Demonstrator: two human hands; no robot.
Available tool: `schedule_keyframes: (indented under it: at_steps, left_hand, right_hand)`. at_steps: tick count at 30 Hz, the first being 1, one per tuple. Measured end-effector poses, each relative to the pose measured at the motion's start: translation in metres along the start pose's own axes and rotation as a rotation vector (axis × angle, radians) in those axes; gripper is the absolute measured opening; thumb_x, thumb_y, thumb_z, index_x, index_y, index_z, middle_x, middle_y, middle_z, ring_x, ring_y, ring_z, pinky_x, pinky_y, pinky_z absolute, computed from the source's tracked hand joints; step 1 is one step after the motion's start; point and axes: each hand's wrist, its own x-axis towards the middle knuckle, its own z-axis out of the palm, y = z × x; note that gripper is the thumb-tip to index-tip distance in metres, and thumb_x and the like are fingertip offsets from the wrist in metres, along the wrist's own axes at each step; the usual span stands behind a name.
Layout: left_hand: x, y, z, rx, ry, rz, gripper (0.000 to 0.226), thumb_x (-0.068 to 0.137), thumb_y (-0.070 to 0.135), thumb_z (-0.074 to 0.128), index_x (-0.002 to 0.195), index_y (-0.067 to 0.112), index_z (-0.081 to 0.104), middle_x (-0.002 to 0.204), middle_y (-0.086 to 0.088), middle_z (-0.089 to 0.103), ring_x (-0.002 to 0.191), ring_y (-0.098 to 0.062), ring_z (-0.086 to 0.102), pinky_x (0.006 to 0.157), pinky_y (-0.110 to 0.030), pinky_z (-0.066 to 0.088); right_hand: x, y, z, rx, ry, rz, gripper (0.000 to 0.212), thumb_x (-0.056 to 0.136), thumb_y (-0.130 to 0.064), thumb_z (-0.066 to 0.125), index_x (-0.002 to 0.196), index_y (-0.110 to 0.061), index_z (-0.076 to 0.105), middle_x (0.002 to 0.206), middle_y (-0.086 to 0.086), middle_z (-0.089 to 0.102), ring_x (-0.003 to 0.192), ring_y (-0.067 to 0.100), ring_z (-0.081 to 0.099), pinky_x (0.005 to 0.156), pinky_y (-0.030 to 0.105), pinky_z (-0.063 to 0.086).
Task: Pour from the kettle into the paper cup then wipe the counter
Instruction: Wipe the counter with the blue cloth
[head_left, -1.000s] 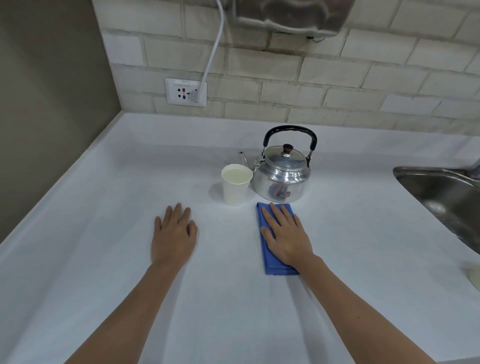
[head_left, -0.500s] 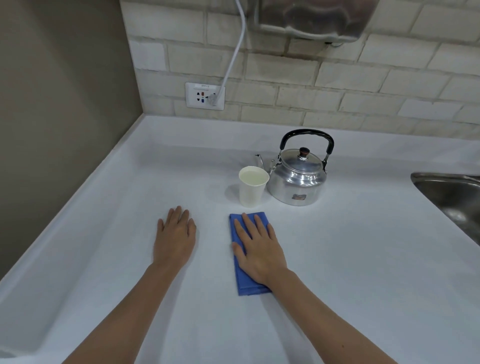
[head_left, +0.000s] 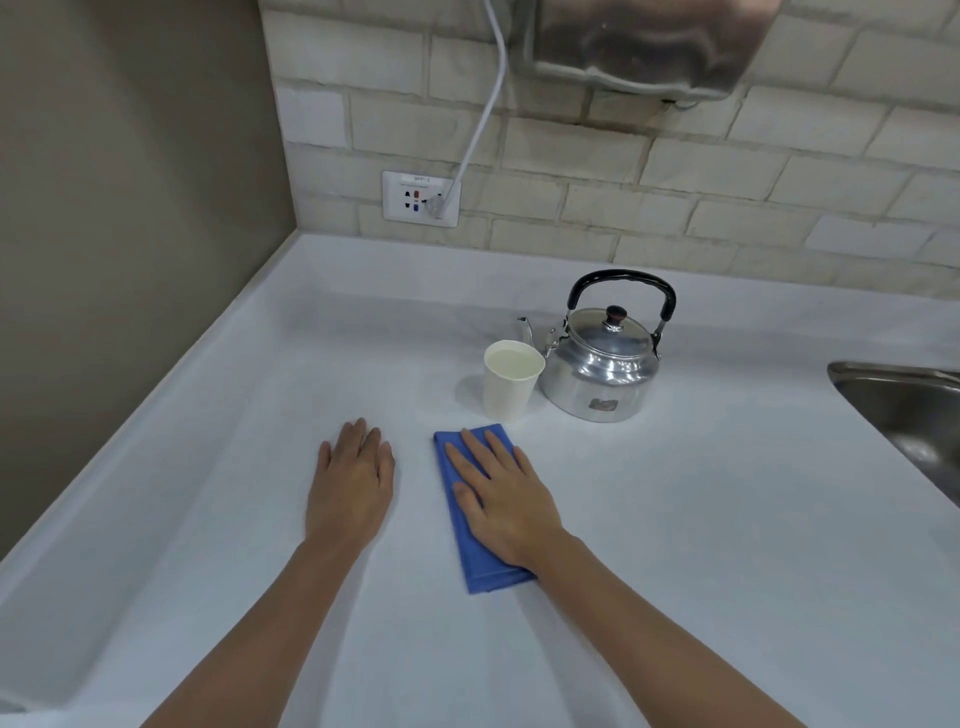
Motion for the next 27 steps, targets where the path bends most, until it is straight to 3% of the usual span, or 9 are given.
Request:
schedule_keyframes:
  at_steps: [6,14,19,23,27]
  left_hand:
    - [0.001,-0.001,0.002,0.078,-0.028,0.011,0.045,0.1,0.022,0.021,0.139,0.005,0.034,0.153,-0.011,0.029,0.144,-0.021,0.02,0.119,-0.041,0.015]
    - [0.001,-0.003,0.001,-0.114,-0.041,-0.045,0.045,0.1,0.021,0.02,0.142,0.006,0.031,0.154,-0.009,0.028,0.145,-0.019,0.017,0.12,-0.036,0.006]
    - [0.004,0.0,-0.007,-0.243,-0.064,-0.098,0.046,0.1,0.02,0.017,0.143,0.007,0.028,0.155,-0.008,0.027,0.146,-0.018,0.016,0.121,-0.036,0.004]
    - [0.006,0.022,-0.009,-0.181,-0.058,-0.114,0.045,0.1,0.014,0.018,0.143,0.005,0.024,0.156,-0.012,0.02,0.146,-0.021,0.013,0.12,-0.042,0.006]
    - [0.004,0.062,0.006,-0.093,-0.067,-0.079,0.046,0.1,0.02,0.018,0.145,0.008,0.021,0.158,-0.009,0.014,0.147,-0.02,0.009,0.119,-0.043,0.009]
  right_hand:
    - [-0.02,0.023,-0.002,-0.043,0.022,0.121,0.049,0.097,-0.04,0.019,0.144,-0.032,0.007,0.158,-0.008,0.002,0.145,0.015,-0.004,0.118,0.038,-0.003]
    - [0.031,-0.023,0.018,-0.034,0.05,0.196,0.053,0.095,-0.042,0.015,0.145,-0.026,0.004,0.158,0.0,0.003,0.145,0.024,-0.002,0.118,0.044,0.0]
    - [0.057,-0.048,0.02,-0.006,-0.005,0.123,0.052,0.097,-0.039,0.016,0.145,-0.023,0.006,0.158,0.001,0.003,0.145,0.024,-0.002,0.118,0.045,-0.001]
    - [0.048,-0.034,-0.001,0.223,-0.037,0.024,0.045,0.099,-0.027,0.021,0.143,-0.016,0.021,0.156,0.0,0.016,0.145,0.018,0.006,0.117,0.039,0.006]
    - [0.008,0.008,-0.023,0.2,0.155,0.058,0.04,0.096,-0.022,0.032,0.135,-0.012,0.038,0.149,0.004,0.034,0.14,0.016,0.022,0.114,0.026,0.006]
